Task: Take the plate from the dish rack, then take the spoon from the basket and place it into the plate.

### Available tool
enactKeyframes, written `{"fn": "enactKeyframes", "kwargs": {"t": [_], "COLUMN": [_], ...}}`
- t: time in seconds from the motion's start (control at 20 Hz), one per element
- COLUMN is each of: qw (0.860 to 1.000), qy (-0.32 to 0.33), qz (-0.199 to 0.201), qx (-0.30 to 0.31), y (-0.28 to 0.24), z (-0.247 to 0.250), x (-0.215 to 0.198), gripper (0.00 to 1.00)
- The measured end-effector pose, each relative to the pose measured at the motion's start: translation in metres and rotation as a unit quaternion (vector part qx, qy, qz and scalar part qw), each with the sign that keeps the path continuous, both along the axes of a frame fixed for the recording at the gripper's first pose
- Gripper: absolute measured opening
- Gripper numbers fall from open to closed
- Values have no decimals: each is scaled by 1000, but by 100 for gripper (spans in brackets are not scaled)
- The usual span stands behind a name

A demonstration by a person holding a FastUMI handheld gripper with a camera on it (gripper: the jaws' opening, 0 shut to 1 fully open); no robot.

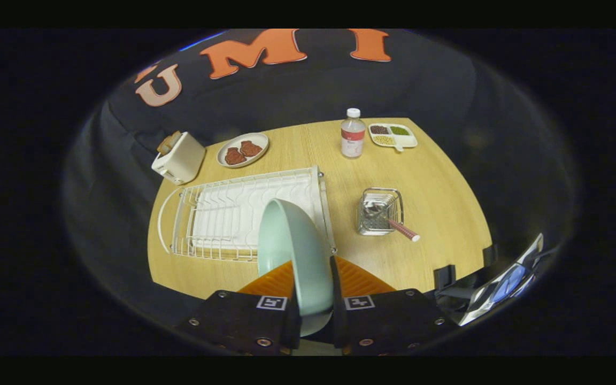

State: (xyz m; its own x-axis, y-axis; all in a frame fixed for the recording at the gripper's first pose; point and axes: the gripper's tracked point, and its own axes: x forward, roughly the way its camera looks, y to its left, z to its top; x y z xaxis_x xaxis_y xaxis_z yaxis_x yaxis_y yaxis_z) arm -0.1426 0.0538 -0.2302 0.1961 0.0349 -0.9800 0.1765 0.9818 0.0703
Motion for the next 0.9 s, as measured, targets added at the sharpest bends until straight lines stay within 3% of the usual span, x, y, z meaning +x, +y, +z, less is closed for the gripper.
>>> {"fn": "enactKeyframes", "kwargs": {"t": [0.25, 0.5, 0.9], "qw": [999, 991, 980], "qy": [6, 12, 25], "qz": [-2, 8, 9], "qx": [52, 135, 197], "y": [-25, -18, -8], "z": [-19, -40, -88], "x": [-36, -65, -110], "gripper": [24, 25, 24]}}
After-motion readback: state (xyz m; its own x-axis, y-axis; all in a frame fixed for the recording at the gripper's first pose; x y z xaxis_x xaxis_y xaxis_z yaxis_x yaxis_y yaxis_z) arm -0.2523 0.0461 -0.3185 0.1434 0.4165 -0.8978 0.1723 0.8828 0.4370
